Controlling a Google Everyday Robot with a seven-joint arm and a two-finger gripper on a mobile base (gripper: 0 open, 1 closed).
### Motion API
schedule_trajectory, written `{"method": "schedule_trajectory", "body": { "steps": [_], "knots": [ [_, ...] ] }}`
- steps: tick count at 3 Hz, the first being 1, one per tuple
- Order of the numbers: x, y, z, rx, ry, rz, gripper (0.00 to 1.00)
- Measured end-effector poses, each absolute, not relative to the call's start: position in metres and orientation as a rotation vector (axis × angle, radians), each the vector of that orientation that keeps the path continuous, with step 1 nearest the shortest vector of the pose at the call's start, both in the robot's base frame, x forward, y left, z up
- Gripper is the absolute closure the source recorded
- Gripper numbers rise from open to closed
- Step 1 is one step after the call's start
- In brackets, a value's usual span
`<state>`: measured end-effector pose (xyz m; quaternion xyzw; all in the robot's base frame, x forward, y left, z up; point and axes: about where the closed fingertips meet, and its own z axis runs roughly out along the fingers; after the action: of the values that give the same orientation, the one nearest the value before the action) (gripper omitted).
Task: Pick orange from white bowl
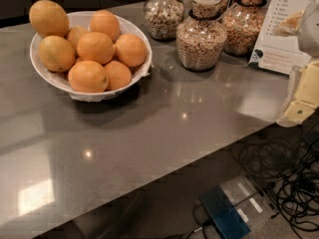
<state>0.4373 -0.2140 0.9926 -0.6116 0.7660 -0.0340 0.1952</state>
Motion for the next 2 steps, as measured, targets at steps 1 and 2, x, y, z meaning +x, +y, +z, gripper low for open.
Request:
{"method": "schedule_trajectory", "body": {
  "steps": [1, 2],
  "knots": [
    [0.44, -0.212, 0.993, -1.715, 2.138, -0.096, 0.0],
    [0.46, -0.187, 0.984, -1.755, 2.068, -0.055, 0.0]
  ]
}}
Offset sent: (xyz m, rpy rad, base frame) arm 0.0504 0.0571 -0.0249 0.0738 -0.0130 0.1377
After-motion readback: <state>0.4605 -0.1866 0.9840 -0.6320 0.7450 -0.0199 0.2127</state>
